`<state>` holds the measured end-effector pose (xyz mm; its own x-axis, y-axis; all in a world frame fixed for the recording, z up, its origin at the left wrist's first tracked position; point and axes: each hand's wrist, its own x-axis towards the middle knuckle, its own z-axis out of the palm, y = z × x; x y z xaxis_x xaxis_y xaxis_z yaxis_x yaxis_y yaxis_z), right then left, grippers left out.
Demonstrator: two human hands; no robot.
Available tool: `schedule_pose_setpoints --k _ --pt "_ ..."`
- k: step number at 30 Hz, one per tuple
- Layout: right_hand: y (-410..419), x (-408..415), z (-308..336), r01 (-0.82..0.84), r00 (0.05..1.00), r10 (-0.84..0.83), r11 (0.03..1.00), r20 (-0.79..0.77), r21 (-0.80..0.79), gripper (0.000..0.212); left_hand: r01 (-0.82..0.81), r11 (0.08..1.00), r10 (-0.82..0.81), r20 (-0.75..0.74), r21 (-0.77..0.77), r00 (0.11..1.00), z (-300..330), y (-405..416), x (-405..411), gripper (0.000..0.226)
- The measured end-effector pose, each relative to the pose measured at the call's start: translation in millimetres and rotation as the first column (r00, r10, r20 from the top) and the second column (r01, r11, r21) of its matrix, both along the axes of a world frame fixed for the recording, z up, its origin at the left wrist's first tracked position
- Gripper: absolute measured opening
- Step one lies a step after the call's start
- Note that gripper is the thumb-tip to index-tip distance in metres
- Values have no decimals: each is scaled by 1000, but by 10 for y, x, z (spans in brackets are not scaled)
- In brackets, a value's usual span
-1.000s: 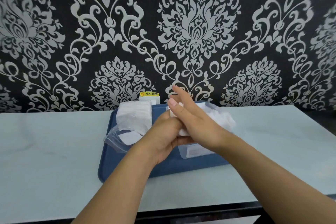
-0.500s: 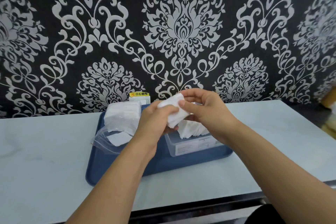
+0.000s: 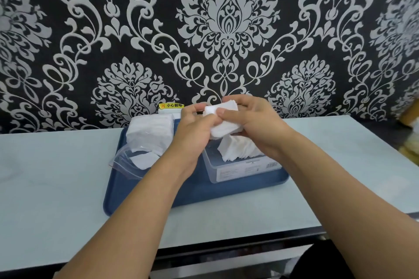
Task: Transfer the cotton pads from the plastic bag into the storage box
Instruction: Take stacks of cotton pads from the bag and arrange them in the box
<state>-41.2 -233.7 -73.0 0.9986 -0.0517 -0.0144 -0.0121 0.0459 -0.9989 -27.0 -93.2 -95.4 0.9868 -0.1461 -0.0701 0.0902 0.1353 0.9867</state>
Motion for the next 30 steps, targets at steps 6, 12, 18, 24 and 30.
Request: schedule_pose_setpoints --k 6,12,18,24,30 --pt "-28 204 -60 231 963 -265 903 -45 -363 50 -353 881 202 422 316 884 -53 205 66 27" --pt "254 357 -244 203 973 -207 552 103 -809 46 -294 711 -58 470 638 881 -205 221 106 15" --pt "173 397 -265 192 978 -175 514 117 -836 52 -208 585 -276 434 784 857 -242 244 129 20" --pt "203 402 -399 119 985 -161 399 59 -909 60 -166 328 -420 302 930 856 -286 232 132 16" --pt "279 420 -492 270 958 -134 140 252 -953 44 -133 204 -492 219 970 843 -305 170 89 22"
